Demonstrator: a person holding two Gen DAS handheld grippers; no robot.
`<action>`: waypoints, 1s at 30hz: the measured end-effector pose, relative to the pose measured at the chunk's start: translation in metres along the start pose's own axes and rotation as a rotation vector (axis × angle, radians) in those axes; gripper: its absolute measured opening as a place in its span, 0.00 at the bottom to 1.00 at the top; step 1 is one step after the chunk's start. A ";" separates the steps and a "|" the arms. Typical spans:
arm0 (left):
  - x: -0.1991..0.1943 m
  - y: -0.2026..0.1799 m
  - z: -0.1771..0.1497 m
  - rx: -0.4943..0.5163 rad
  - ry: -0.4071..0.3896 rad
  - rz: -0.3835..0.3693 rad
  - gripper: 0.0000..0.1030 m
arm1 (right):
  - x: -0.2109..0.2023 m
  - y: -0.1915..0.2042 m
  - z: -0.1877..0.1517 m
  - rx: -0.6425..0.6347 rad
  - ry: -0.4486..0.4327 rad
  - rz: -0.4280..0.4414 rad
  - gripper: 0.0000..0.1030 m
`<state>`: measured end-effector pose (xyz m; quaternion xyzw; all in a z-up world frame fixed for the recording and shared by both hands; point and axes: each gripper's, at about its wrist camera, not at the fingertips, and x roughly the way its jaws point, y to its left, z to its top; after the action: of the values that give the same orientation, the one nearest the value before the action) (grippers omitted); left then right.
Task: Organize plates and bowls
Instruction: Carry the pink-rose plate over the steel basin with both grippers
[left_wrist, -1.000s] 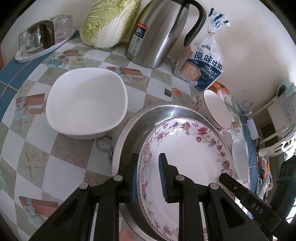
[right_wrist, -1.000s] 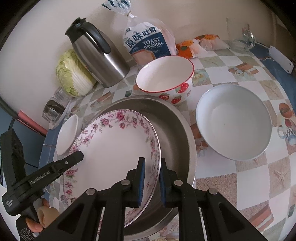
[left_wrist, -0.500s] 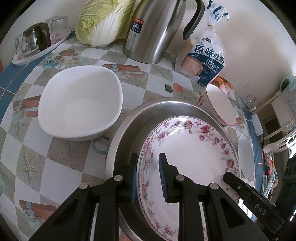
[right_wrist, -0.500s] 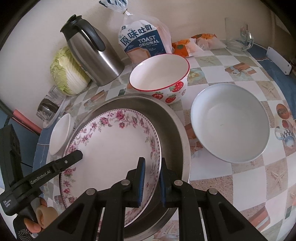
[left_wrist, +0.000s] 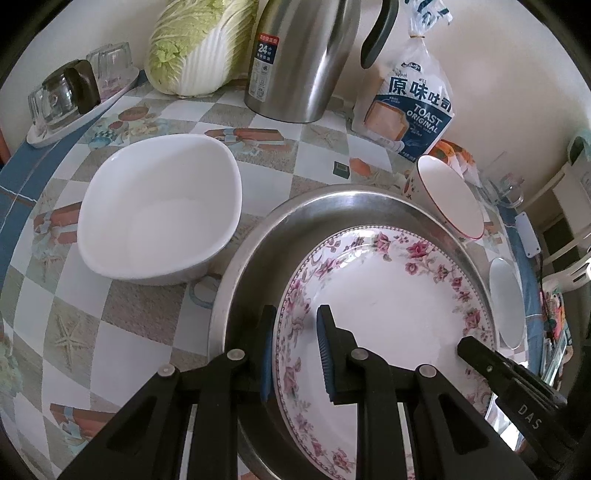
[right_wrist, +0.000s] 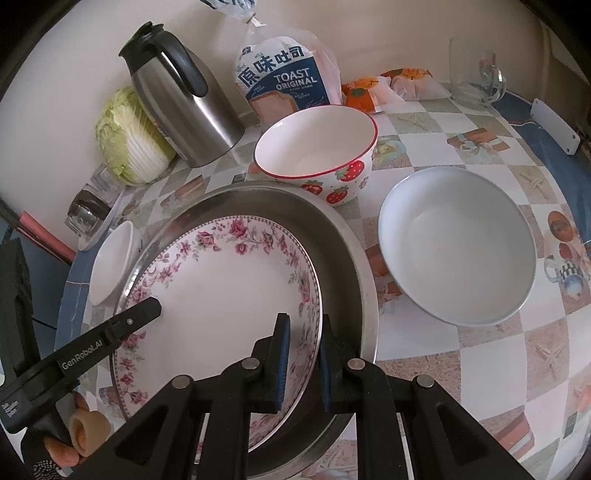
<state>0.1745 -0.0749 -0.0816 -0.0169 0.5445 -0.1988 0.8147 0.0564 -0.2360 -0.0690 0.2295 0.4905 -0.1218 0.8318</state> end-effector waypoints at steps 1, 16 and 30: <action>0.000 0.000 0.000 0.002 0.000 0.003 0.22 | 0.000 0.001 0.000 -0.002 0.000 -0.004 0.15; 0.004 -0.005 0.002 0.026 0.006 0.031 0.22 | 0.003 0.006 0.002 -0.034 -0.011 -0.054 0.18; 0.001 -0.005 0.004 0.031 0.015 0.055 0.25 | 0.003 0.008 0.001 -0.053 -0.009 -0.077 0.17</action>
<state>0.1769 -0.0809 -0.0794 0.0119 0.5476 -0.1847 0.8160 0.0625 -0.2293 -0.0691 0.1877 0.4982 -0.1418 0.8345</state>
